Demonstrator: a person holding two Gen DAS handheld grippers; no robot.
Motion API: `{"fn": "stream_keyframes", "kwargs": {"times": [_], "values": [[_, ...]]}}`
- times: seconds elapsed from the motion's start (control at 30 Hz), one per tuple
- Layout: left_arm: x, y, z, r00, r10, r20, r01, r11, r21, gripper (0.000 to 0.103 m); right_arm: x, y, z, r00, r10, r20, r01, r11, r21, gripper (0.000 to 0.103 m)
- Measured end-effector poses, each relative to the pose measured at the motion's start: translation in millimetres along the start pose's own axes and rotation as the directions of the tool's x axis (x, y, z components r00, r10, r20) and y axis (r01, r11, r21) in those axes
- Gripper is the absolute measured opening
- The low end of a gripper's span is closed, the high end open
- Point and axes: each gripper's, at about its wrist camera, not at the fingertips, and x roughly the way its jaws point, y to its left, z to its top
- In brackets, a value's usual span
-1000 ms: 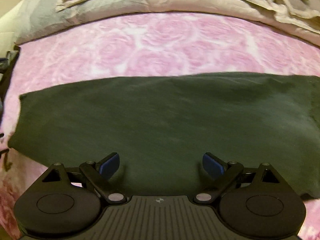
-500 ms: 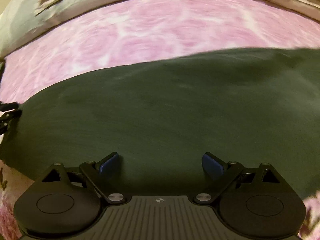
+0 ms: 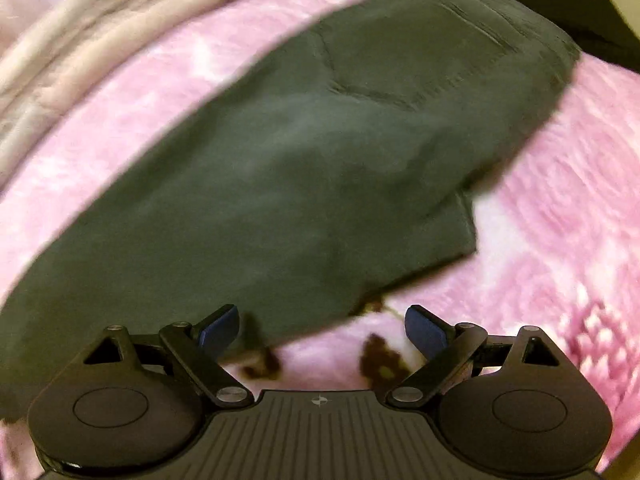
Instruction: Fold clothes
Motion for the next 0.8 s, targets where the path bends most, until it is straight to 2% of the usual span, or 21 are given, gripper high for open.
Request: {"fn": "stream_keyframes", "kwargs": {"times": [0.1, 0.17, 0.23, 0.33, 0.4, 0.43, 0.53, 0.6, 0.67, 0.7, 0.73, 0.77, 0.8], "values": [[9, -29, 48, 0.996, -0.081, 0.041, 0.081, 0.997, -0.006, 0.032, -22, 11, 19, 0.993, 0.1, 0.055, -0.088, 0.977, -0.193, 0.093], [19, -46, 79, 0.99, -0.127, 0.059, 0.129, 0.992, -0.017, 0.032, -26, 17, 40, 0.987, 0.13, 0.089, -0.09, 0.928, -0.361, 0.093], [35, -56, 106, 0.986, -0.154, 0.059, 0.157, 0.987, -0.039, 0.034, -18, 17, 64, 0.986, 0.13, 0.105, -0.059, 0.859, -0.509, 0.092], [66, -59, 133, 0.985, -0.166, 0.044, 0.169, 0.981, -0.09, 0.034, 10, 13, 110, 0.989, 0.097, 0.111, 0.002, 0.748, -0.664, 0.092], [87, -55, 143, 0.985, -0.171, 0.023, 0.172, 0.976, -0.137, 0.034, 34, 9, 140, 0.991, 0.068, 0.112, 0.039, 0.662, -0.748, 0.08], [96, -51, 147, 0.984, -0.175, 0.014, 0.175, 0.971, -0.163, 0.034, 46, 7, 154, 0.993, 0.051, 0.108, 0.054, 0.62, -0.783, 0.077], [118, -47, 149, 0.977, -0.209, -0.035, 0.199, 0.963, -0.18, 0.034, 83, 2, 188, 0.998, -0.024, 0.057, 0.061, 0.519, -0.853, 0.077], [122, -49, 146, 0.975, -0.217, -0.047, 0.206, 0.964, -0.167, 0.03, 102, 2, 198, 0.998, -0.052, 0.038, 0.057, 0.434, -0.899, 0.077], [119, -51, 145, 0.975, -0.215, -0.05, 0.206, 0.967, -0.15, 0.024, 114, 0, 199, 0.997, -0.076, 0.0, 0.028, 0.369, -0.929, 0.075], [115, -51, 144, 0.977, -0.209, -0.046, 0.201, 0.97, -0.139, 0.018, 119, 0, 200, 0.996, -0.087, -0.017, 0.014, 0.341, -0.94, 0.065], [111, -52, 144, 0.979, -0.202, -0.041, 0.195, 0.972, -0.129, 0.013, 121, 0, 199, 0.995, -0.092, -0.026, 0.006, 0.329, -0.944, 0.046], [107, -52, 144, 0.98, -0.195, -0.037, 0.19, 0.975, -0.119, 0.012, 119, 1, 198, 0.995, -0.102, -0.022, 0.011, 0.317, -0.948, 0.043], [102, -53, 144, 0.981, -0.189, -0.033, 0.184, 0.977, -0.108, 0.011, 116, 2, 198, 0.994, -0.107, -0.011, 0.023, 0.308, -0.951, 0.02]]}}
